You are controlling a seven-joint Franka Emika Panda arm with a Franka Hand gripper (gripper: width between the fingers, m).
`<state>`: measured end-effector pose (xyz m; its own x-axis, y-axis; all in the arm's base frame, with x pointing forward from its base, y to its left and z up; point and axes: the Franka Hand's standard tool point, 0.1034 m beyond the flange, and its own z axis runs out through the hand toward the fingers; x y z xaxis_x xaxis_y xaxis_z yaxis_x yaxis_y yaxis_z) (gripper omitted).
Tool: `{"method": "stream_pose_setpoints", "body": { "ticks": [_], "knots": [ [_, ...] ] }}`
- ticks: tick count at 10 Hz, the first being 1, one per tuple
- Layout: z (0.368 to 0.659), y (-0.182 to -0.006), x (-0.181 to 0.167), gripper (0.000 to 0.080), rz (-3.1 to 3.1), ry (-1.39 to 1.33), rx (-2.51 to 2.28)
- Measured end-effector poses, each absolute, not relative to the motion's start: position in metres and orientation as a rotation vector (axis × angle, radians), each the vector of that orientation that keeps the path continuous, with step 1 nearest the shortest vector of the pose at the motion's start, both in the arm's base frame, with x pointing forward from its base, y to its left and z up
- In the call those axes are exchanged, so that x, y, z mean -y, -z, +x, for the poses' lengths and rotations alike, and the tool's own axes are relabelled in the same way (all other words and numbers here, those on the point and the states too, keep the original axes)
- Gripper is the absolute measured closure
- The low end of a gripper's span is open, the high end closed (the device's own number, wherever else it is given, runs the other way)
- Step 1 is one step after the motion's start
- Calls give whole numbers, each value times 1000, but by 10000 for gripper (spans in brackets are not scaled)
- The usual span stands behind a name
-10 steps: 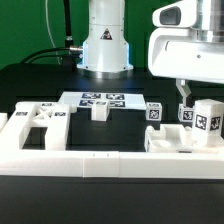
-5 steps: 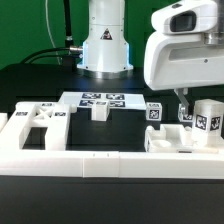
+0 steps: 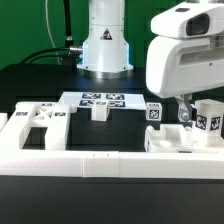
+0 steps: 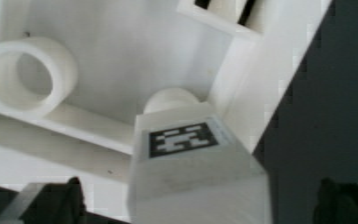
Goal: Assemble chair
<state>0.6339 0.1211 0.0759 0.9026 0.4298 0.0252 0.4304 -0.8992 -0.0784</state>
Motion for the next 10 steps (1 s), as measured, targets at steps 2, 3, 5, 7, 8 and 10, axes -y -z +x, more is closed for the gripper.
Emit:
{"method": "stream_pose_setpoints", "body": {
  "ticks": [2,3,5,7,8,10],
  "knots": [
    [634,-75,-121,408,-2986,10,668],
    [634,-75,-120,513,-2987,10,667],
    [634,-75,-120,513,-2995,8,631],
    [634,-75,-119,513,-3000,5,590],
    [637,-75,-119,513,-3019,-2,407],
    [637,-75,-119,513,-3046,-18,80]
  ]
}}
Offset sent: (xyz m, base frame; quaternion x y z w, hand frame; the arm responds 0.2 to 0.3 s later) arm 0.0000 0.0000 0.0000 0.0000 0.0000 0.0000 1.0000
